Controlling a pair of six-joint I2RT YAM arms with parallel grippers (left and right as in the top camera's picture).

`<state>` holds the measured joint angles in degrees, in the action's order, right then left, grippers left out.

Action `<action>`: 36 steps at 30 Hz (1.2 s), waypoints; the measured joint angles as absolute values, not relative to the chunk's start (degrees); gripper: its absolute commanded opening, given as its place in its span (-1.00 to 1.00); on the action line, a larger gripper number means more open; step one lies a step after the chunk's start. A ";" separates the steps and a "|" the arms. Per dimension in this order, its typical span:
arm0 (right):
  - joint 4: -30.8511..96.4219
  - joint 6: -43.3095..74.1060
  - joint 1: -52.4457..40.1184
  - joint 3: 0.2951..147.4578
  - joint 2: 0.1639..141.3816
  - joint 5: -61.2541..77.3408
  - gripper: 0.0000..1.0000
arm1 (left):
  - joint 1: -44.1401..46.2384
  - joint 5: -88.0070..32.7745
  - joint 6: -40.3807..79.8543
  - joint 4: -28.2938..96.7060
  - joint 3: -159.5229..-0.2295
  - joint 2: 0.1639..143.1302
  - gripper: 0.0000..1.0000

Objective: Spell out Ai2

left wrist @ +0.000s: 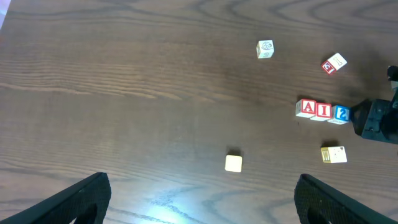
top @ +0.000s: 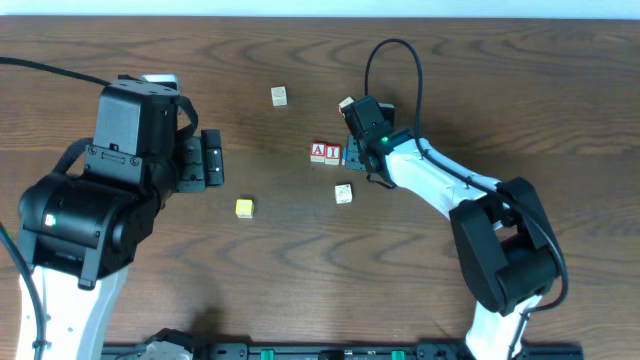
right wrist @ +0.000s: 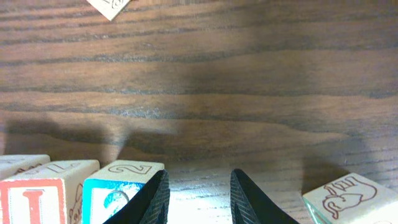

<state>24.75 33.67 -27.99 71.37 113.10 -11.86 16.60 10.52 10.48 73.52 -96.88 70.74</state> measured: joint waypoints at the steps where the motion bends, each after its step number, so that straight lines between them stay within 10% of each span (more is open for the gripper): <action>1: 24.73 33.67 -27.99 71.37 113.10 -11.90 -0.35 | 16.60 10.52 10.48 73.49 -96.88 70.74 0.91; 36: 22.85 33.28 -27.99 71.37 113.97 -12.29 -0.11 | 16.60 10.52 10.48 73.49 -96.88 70.74 0.91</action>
<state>22.85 33.28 -27.99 71.37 113.97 -12.29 16.60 10.52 10.48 73.49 -96.88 70.74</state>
